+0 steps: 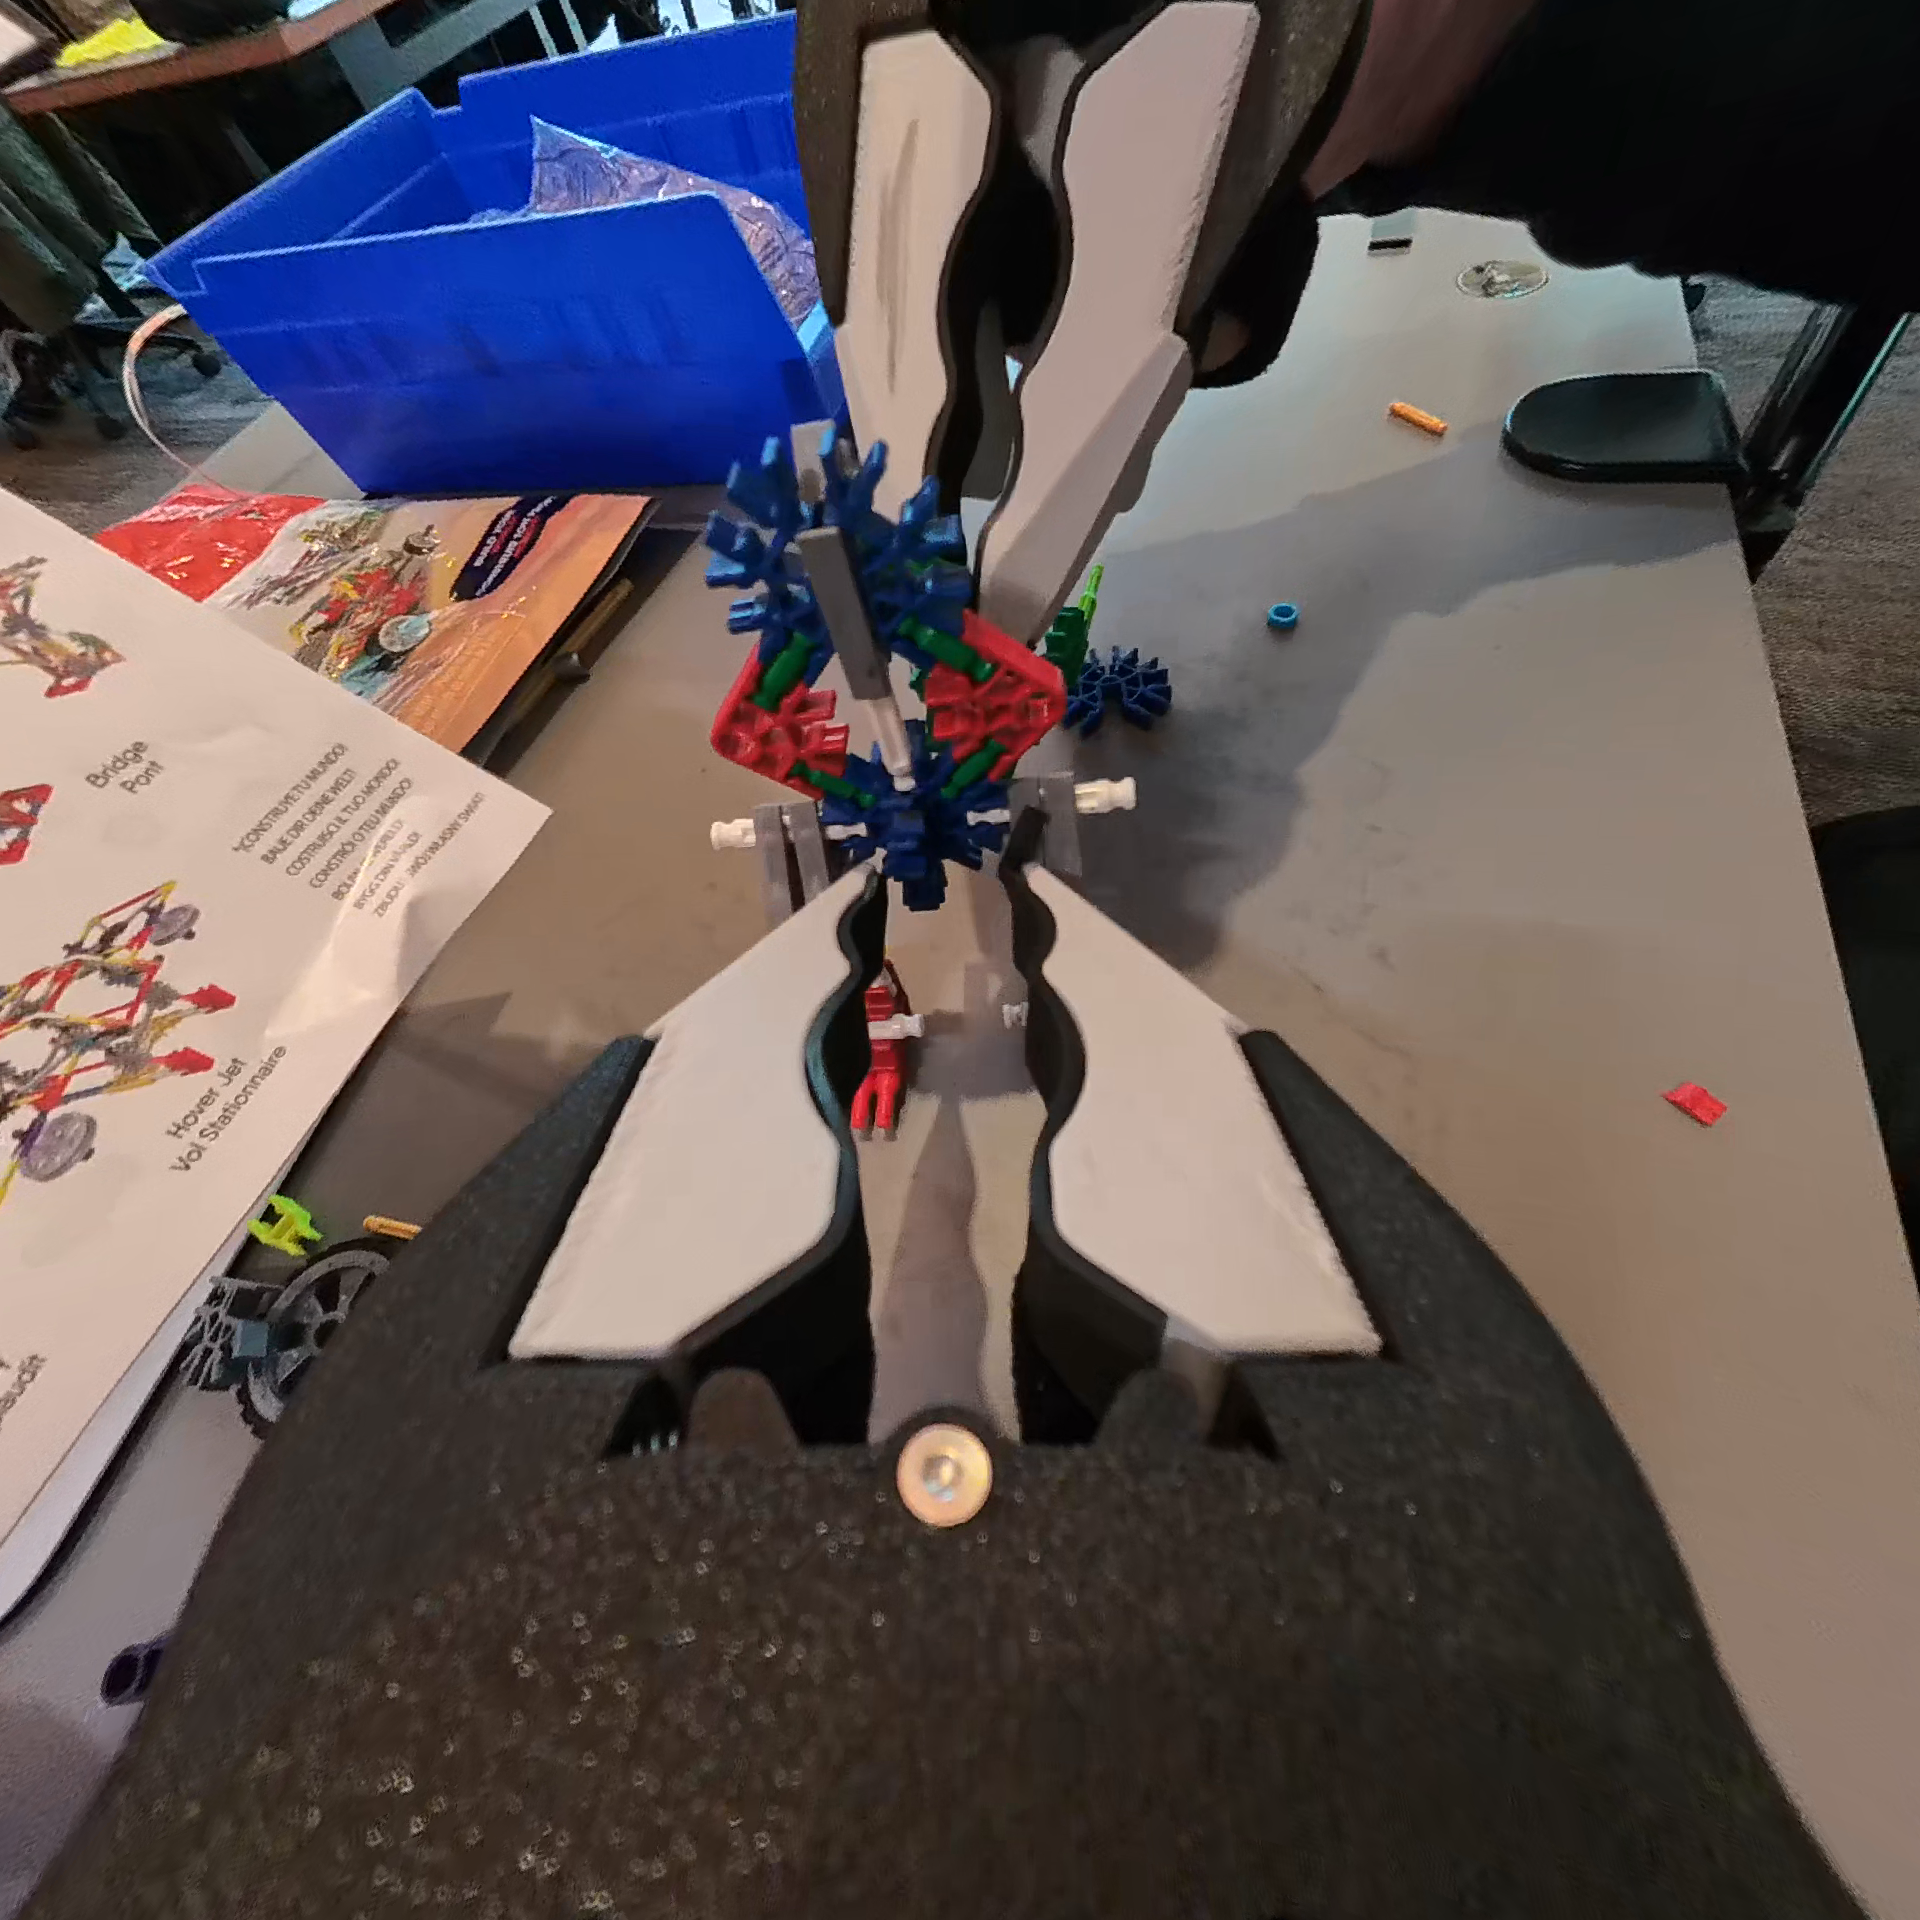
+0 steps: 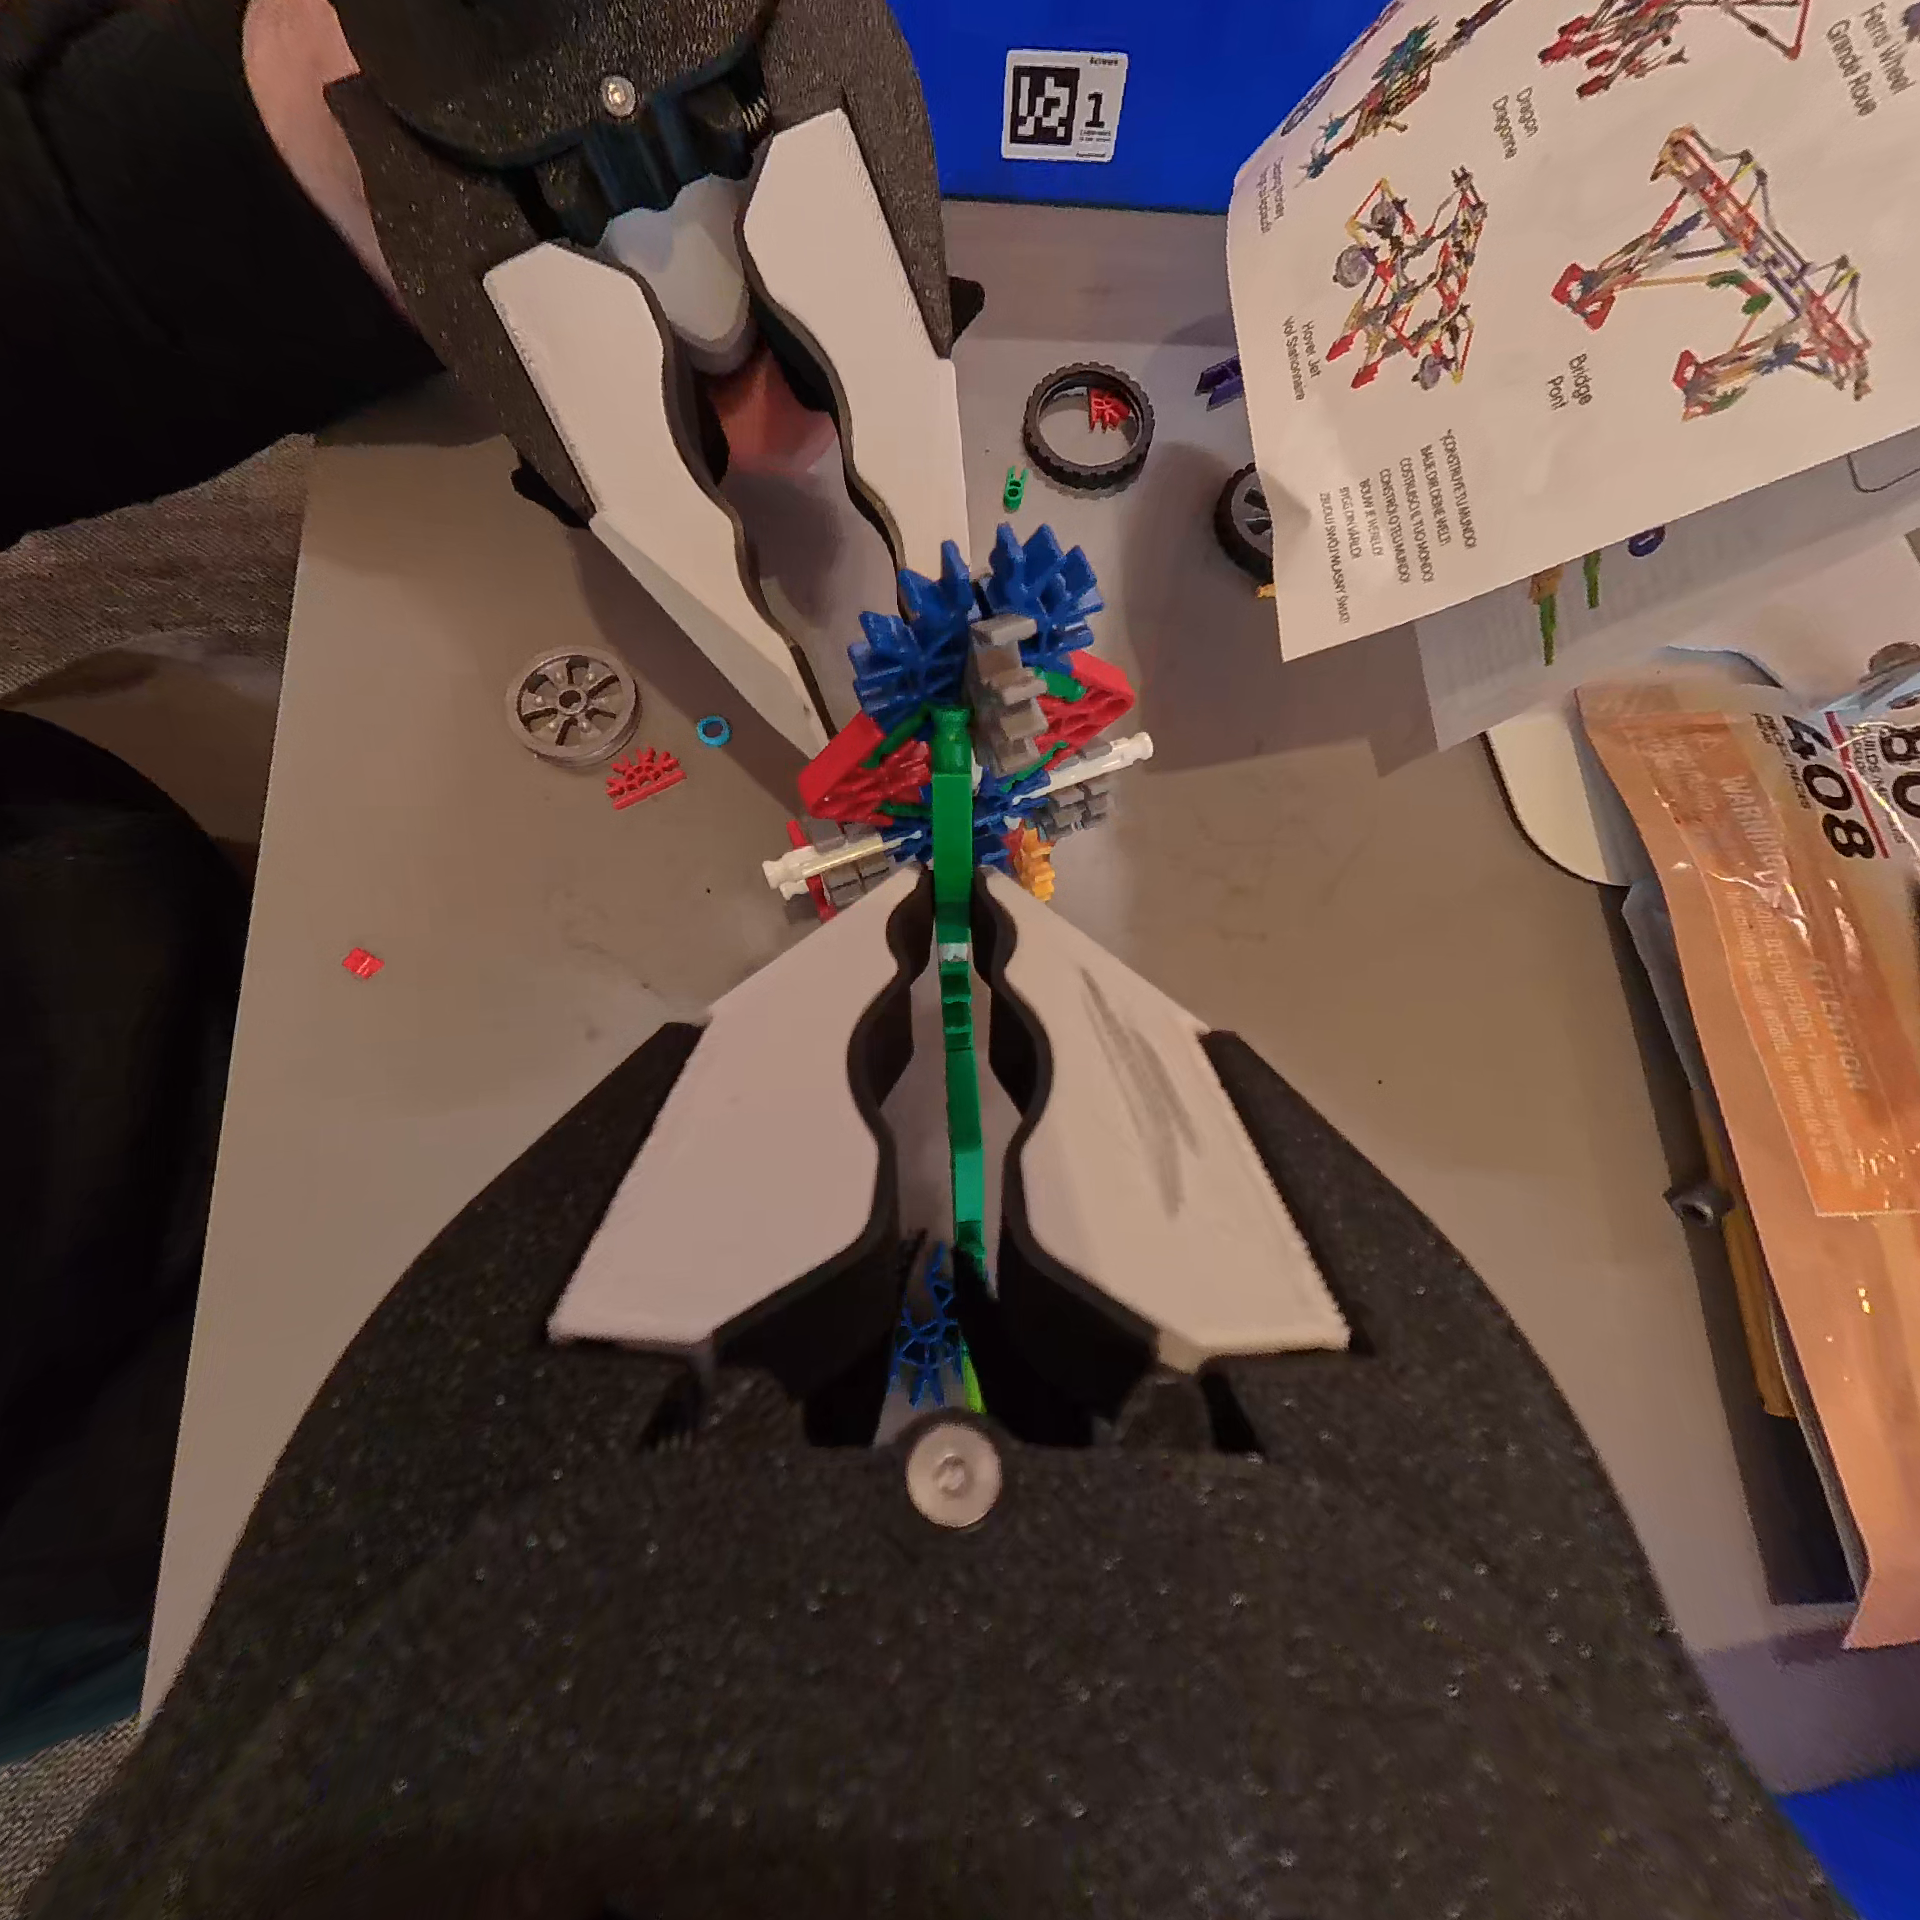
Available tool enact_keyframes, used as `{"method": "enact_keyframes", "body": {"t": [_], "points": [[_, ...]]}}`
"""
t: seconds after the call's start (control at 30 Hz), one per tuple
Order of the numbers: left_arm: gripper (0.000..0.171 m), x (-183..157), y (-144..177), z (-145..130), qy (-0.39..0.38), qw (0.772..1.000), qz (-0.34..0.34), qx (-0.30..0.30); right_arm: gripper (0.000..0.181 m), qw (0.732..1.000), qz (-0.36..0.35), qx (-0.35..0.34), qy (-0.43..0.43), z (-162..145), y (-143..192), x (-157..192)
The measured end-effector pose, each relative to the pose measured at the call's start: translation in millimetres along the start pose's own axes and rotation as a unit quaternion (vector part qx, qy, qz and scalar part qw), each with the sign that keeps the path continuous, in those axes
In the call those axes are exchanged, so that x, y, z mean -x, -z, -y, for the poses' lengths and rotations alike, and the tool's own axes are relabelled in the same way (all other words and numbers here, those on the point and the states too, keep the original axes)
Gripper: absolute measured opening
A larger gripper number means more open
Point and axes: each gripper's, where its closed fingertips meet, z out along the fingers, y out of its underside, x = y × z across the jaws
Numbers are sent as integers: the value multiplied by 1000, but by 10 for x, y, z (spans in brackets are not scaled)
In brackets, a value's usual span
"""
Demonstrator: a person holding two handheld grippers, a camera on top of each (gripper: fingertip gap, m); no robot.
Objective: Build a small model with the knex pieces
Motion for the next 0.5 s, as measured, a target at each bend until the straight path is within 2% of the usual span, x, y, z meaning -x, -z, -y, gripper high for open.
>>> {"method": "enact_keyframes", "body": {"t": [0.17,0.33,0.5], "points": [[29,45,126,140,0,1000,6,-31,6,1000,20,-22,-8,5,99,6],[43,118,175,264,-7,999,7,-50,6,999,38,-17,-8,-37,23,12],[55,68,120,389,-19,998,-29,-61,6,999,40,-25,-10,-36,-11,-23]]}}
